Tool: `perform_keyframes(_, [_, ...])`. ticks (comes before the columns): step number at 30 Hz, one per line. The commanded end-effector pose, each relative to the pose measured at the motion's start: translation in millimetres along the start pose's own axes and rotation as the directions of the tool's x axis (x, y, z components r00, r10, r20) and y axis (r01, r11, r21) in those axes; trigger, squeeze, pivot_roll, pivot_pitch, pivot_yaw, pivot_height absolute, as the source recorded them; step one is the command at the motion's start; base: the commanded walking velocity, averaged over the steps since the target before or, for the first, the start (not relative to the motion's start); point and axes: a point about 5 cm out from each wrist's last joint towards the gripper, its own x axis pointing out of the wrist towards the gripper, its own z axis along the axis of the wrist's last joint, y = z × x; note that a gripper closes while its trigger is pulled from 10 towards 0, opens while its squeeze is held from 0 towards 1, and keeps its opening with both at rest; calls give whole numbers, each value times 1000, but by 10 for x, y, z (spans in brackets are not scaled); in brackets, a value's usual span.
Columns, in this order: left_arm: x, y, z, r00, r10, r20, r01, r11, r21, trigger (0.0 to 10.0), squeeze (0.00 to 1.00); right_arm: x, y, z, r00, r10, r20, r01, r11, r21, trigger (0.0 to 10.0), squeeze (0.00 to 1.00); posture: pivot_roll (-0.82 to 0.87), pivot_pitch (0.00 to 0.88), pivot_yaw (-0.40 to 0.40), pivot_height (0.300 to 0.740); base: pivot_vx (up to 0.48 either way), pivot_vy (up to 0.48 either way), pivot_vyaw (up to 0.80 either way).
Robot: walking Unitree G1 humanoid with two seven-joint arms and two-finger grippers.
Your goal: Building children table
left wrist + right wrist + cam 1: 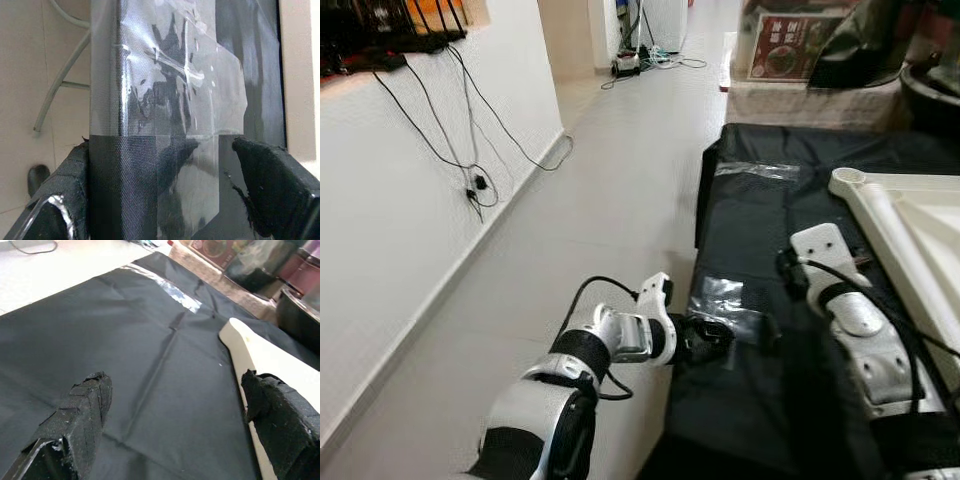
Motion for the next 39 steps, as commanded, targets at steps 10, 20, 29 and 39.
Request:
perform_keyframes(10, [613, -1648, -820, 787, -548, -282, 576, 817, 18, 10000, 0, 18, -327, 94, 995, -98, 20, 98, 995, -21, 10000, 0, -219, 0, 96, 740, 0, 0, 0])
perform_keyframes(20, [542, -1253, -496, 880, -451, -149, 462, 885, 51, 10000, 0, 47, -224, 124, 998, -63, 31, 63, 998, -4, 10000, 0, -147, 0, 38, 740, 0, 0, 0])
perform_keyframes(29, [-750, -123, 569, 905, -53, 422, -113, 926, 359, 10000, 0, 159, 97, 598, 971, 50, 235, -65, 996, 59, 10000, 0, -66, 0, -36, 740, 0, 0, 0])
perform_keyframes(39, [-1556, 136, 472, 704, 228, 672, -606, 687, 401, 10000, 0, 129, 323, 684, 949, 124, 290, -150, 986, 69, 10000, 0, 3, 0, -90, 740, 0, 0, 0])
